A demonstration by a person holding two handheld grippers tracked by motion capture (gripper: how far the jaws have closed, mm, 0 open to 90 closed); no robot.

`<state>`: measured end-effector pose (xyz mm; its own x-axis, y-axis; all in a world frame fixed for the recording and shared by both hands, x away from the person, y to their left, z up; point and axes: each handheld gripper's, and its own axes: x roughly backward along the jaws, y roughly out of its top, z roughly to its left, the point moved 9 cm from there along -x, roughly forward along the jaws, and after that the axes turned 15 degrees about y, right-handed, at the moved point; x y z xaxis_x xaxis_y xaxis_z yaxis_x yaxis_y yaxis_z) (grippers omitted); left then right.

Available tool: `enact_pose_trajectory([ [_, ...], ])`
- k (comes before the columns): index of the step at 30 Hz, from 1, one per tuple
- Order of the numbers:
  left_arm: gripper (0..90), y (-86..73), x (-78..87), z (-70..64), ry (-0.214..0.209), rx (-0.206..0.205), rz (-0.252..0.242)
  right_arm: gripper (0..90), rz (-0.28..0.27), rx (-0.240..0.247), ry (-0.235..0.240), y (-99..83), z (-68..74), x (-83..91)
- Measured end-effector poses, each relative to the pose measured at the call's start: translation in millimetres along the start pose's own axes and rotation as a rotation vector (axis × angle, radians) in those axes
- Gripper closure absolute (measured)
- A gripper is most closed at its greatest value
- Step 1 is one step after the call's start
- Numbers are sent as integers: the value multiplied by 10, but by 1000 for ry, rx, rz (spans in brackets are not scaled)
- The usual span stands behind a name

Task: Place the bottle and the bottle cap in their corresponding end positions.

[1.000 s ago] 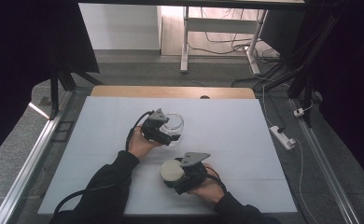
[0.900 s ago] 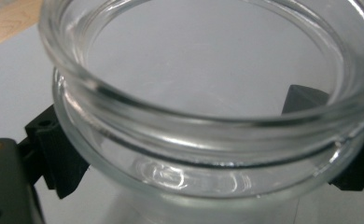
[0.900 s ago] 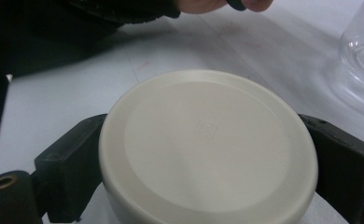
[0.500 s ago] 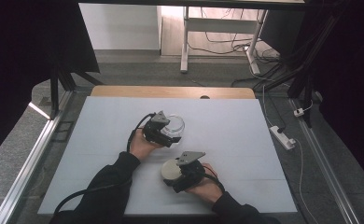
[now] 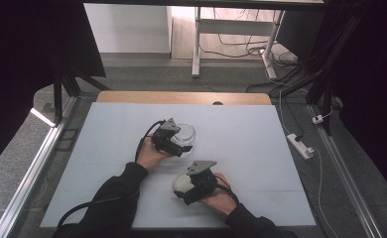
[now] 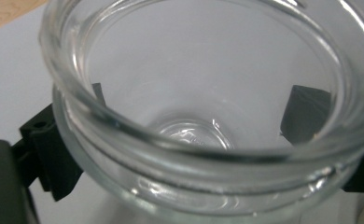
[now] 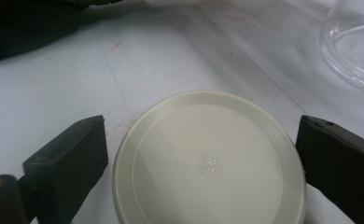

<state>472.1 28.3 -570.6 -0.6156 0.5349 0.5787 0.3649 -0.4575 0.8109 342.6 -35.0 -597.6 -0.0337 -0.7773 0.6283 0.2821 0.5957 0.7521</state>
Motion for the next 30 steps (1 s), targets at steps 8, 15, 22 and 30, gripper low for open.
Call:
enact_pose_trajectory([
  [8, 0, 20, 38, 16, 1, 22, -1, 1, -25, -8, 18, 23, 1, 18],
  [15, 0, 0, 113, 27, -8, 30, -2, 0, -42, -27, 36, 50, 11, 45],
  [22, 0, -9, 203, 10, -13, 29, 3, 0, -65, -21, 30, 92, 31, 90],
  [30, 0, -48, 312, 18, -29, 52, 15, 0, -75, -15, 24, 109, 49, 140],
])
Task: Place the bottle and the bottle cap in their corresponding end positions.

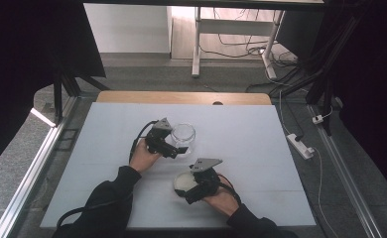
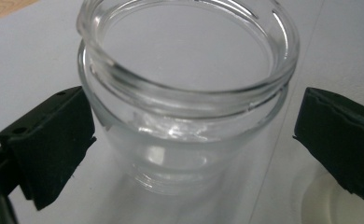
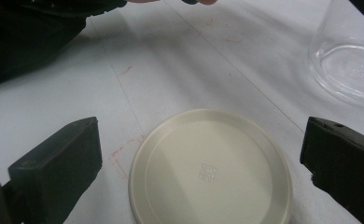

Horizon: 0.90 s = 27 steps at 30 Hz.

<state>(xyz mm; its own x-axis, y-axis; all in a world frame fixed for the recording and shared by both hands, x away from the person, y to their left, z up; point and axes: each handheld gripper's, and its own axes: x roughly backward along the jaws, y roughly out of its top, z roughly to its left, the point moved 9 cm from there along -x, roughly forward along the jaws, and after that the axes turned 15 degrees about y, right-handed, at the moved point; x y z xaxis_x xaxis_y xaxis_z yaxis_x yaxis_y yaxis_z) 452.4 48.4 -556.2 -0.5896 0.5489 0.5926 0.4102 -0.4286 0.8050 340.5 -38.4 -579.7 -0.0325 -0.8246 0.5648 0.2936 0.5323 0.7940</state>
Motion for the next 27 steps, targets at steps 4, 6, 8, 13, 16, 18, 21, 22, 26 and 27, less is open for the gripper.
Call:
enact_pose_trajectory([
  [4, 0, -9, 61, 16, 19, 0, -3, 0, -9, 8, -8, 14, 2, 29],
  [6, 0, -15, 95, 13, 21, -2, -2, 0, -12, 9, -10, 20, 3, 47],
  [8, 0, -24, 126, 5, 25, -9, -1, 0, -18, 7, -12, 27, 5, 66],
  [13, 0, -57, 208, -25, 39, -28, 6, 0, -29, 9, -21, 41, 4, 127],
  [16, 0, -70, 274, -48, 41, -33, 2, 0, -40, 8, -26, 54, 9, 175],
  [18, 0, -73, 324, -66, 35, -26, -5, 0, -45, 6, -26, 62, 12, 205],
  [21, 0, -76, 401, -95, 26, -20, -17, 0, -50, 1, -26, 69, 11, 250],
  [22, 0, -78, 425, -105, 25, -20, -19, 0, -51, 0, -28, 71, 10, 266],
  [26, 0, -87, 523, -152, 2, 4, -24, 0, -52, 0, -45, 81, 6, 322],
  [27, 0, -89, 548, -162, -4, 17, -25, 0, -53, -1, -45, 84, 8, 334],
])
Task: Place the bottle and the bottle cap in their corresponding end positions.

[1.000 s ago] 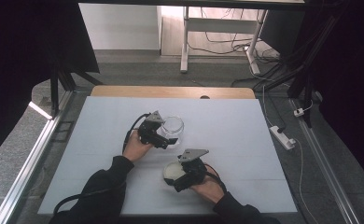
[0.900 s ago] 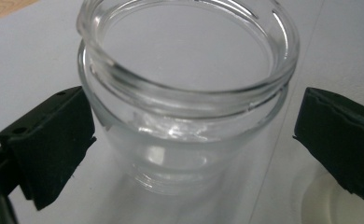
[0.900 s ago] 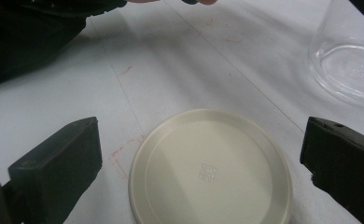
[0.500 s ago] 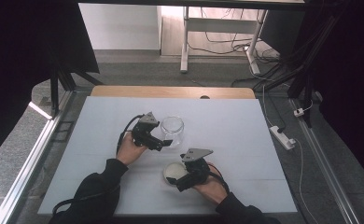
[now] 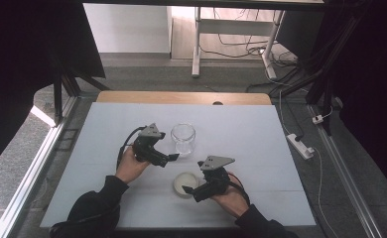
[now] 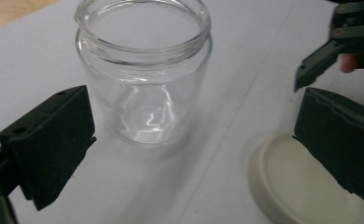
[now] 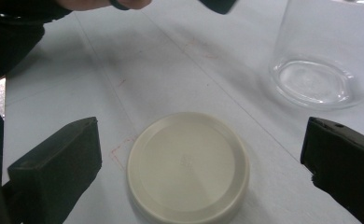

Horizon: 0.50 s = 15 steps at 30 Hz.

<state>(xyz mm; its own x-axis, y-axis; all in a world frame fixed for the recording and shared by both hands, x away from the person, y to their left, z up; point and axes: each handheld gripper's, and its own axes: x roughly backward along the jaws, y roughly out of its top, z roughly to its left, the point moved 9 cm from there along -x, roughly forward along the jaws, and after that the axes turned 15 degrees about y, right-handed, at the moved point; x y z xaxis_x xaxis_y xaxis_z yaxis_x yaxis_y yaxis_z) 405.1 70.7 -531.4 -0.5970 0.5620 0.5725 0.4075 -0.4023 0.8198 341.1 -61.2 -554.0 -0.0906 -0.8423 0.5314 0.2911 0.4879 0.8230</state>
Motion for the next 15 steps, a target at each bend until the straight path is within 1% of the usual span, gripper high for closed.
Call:
enact_pose_trajectory([
  [2, 0, -7, 52, -17, -10, 10, -3, 0, -1, 5, -2, 10, 2, 26],
  [4, 1, -17, 105, -30, -5, 11, -10, 0, -1, 8, -6, 22, 6, 62],
  [11, 4, -90, 286, -103, 14, -9, -26, 0, -11, 14, -25, 63, 14, 194],
  [15, 2, -135, 393, -164, 11, -3, -35, 0, -15, 14, -34, 66, 35, 258],
])
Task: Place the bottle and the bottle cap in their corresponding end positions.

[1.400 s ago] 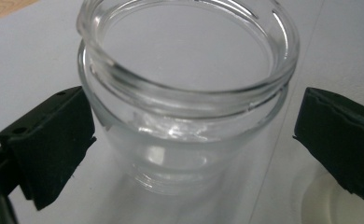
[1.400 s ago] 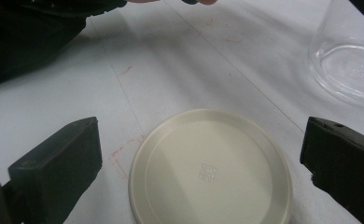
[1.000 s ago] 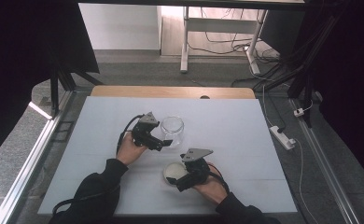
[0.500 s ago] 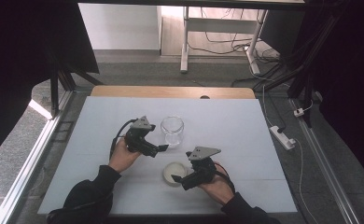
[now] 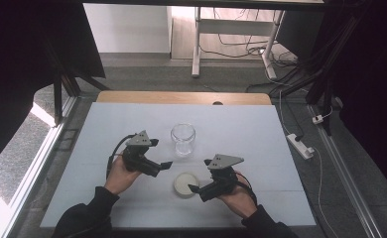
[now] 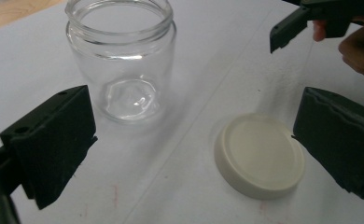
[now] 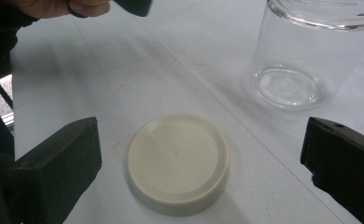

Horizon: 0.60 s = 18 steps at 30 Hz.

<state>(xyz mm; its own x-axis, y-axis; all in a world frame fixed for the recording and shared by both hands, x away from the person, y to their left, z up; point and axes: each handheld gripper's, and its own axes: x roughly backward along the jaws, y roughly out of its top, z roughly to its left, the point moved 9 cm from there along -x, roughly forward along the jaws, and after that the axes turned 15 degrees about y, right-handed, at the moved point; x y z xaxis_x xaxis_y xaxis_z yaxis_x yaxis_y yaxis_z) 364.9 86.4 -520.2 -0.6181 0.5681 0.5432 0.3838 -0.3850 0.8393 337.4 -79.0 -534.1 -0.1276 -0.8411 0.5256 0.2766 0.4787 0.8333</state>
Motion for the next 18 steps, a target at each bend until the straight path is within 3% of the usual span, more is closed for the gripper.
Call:
enact_pose_trajectory([
  [10, 0, -134, 261, -135, 4, 16, -4, 0, -20, -17, -37, -50, 19, 223],
  [18, 0, -317, 476, -115, 15, 54, 6, 0, -33, -24, -84, -120, -1, 409],
])
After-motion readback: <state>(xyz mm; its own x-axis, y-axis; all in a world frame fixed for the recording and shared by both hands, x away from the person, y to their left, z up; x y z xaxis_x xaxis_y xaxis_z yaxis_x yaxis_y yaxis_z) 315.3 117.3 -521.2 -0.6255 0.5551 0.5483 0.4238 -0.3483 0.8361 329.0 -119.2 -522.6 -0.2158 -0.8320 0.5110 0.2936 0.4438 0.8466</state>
